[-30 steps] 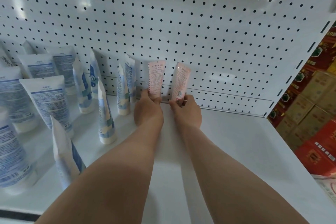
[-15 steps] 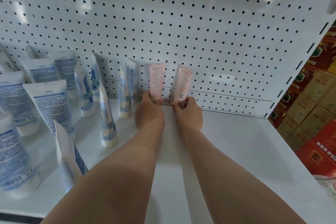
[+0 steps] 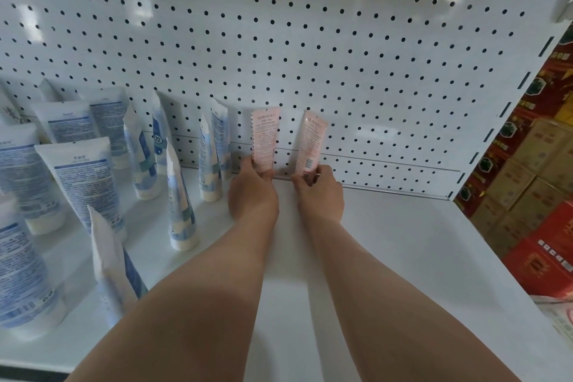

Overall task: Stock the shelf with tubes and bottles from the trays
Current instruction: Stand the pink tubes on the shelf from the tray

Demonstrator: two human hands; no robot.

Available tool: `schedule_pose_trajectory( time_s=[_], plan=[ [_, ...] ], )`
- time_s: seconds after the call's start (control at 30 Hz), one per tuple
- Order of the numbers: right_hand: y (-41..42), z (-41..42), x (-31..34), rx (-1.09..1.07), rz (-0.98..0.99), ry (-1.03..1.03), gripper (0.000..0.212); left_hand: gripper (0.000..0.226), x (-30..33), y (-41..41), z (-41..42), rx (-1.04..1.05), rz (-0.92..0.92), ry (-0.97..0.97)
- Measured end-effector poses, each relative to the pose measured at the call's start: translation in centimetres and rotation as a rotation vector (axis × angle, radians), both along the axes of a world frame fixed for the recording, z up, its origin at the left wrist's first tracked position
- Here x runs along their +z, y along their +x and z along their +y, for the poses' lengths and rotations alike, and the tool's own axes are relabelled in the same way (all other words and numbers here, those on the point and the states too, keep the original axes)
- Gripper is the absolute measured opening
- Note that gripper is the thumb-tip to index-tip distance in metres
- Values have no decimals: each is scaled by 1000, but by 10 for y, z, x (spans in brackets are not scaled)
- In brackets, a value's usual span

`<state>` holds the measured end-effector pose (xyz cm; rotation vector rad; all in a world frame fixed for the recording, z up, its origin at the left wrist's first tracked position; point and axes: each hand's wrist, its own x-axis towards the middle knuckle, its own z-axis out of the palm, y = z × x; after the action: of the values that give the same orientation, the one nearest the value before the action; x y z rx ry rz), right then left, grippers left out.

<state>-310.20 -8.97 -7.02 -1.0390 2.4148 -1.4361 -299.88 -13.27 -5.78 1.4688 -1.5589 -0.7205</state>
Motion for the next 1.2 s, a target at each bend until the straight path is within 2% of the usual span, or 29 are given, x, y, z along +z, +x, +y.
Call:
schedule_pose_trajectory(
  time_s=[0.33, 0.5, 0.6, 0.77, 0.87, 0.93, 1.2],
  plan=[
    [2, 1, 1, -5, -2, 25, 49, 34, 2, 0, 1, -3, -17, 6],
    [8, 4, 8, -27, -31, 1, 63, 44, 2, 0, 2, -12, 12, 30],
    [12, 9, 13, -43, -113, -59, 61, 59, 4, 3, 4, -38, 77, 64],
    [10, 32, 27, -22, -307, -148, 57, 65, 11, 9, 14, -78, 221, 87],
    [11, 59, 38, 14, -398, -146, 52, 70, 20, 14, 33, -51, 236, 116],
    [12, 82, 39, 22, -421, -124, 62, 75, 25, 16, 51, -12, 244, 181],
    [39, 197, 60, -69, -503, -108, 56, 51, 47, 49, 165, -128, 512, 430]
  ],
)
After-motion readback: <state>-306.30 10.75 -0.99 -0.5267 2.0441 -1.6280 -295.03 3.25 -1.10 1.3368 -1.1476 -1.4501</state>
